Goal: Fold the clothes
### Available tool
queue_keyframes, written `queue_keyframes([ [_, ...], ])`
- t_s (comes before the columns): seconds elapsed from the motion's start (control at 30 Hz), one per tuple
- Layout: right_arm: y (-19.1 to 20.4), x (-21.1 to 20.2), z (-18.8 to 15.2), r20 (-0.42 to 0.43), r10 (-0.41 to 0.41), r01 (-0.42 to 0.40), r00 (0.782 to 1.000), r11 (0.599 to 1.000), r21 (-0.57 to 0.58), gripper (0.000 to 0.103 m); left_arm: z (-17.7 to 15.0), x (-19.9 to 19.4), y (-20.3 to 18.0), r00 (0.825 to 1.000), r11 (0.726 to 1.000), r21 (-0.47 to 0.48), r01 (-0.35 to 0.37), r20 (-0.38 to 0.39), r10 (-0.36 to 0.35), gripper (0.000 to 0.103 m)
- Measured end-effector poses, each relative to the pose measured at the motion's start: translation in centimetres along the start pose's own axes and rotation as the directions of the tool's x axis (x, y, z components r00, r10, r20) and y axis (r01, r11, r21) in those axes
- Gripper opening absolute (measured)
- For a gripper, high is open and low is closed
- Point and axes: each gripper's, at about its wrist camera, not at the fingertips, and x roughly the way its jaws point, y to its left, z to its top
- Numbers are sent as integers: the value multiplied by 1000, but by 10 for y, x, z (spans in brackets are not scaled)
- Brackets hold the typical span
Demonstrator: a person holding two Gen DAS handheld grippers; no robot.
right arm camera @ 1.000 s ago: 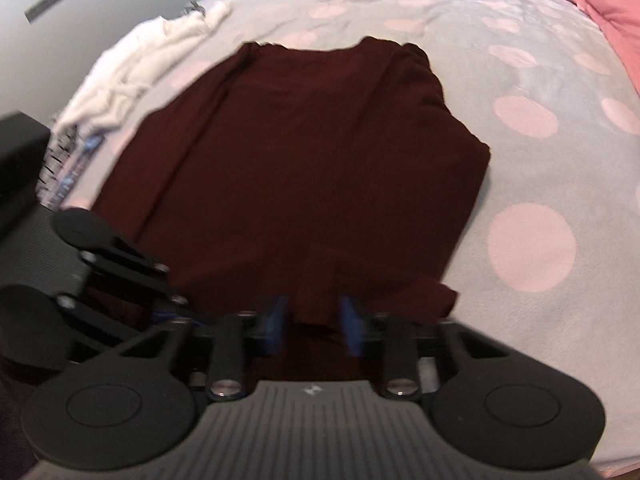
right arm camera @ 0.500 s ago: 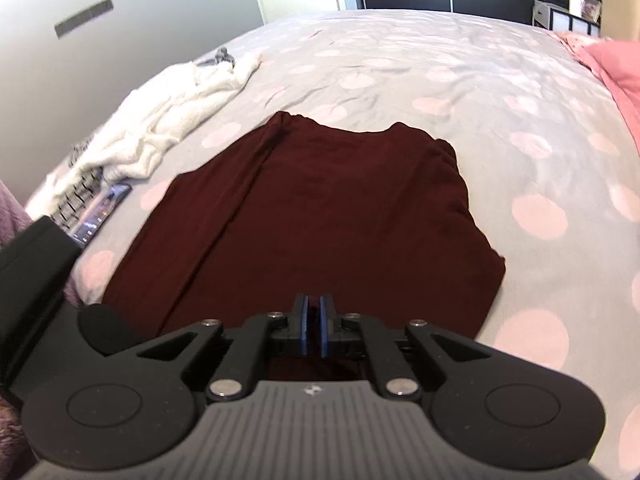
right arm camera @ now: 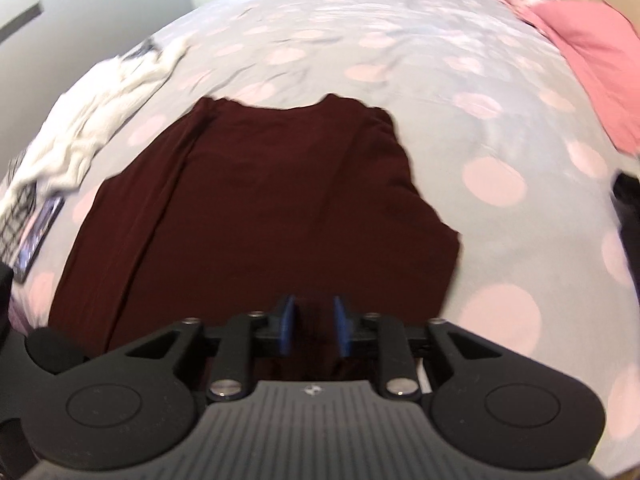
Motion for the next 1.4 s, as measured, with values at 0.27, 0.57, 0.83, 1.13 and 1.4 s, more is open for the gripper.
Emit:
queue_keyframes([
  [0.27, -27, -28, -34, -53, 37, -32, 998, 996, 83, 31, 3, 6, -4, 1000, 1000, 29, -4, 1, 4, 16],
  [0.57, -38, -30, -78, -181, 139, -109, 974, 980, 165, 28, -2, 7, -14, 1000, 995, 97, -13, 6, 13, 34],
  [0.83, -45, -28, -89, -188, 224, -174, 956, 953, 249, 4, -5, 8, -19, 1000, 990, 142, -19, 7, 18, 14],
  [1.13, -55, -30, -114, -271, 228, -126, 935, 929, 348, 4, -3, 3, -20, 1000, 988, 151, 2, -18, 1, 2],
  [1.4, -49, -19, -113, -311, 189, -87, 931, 945, 314, 5, -11, 25, -8, 987, 993, 96, -68, -139, 81, 0],
])
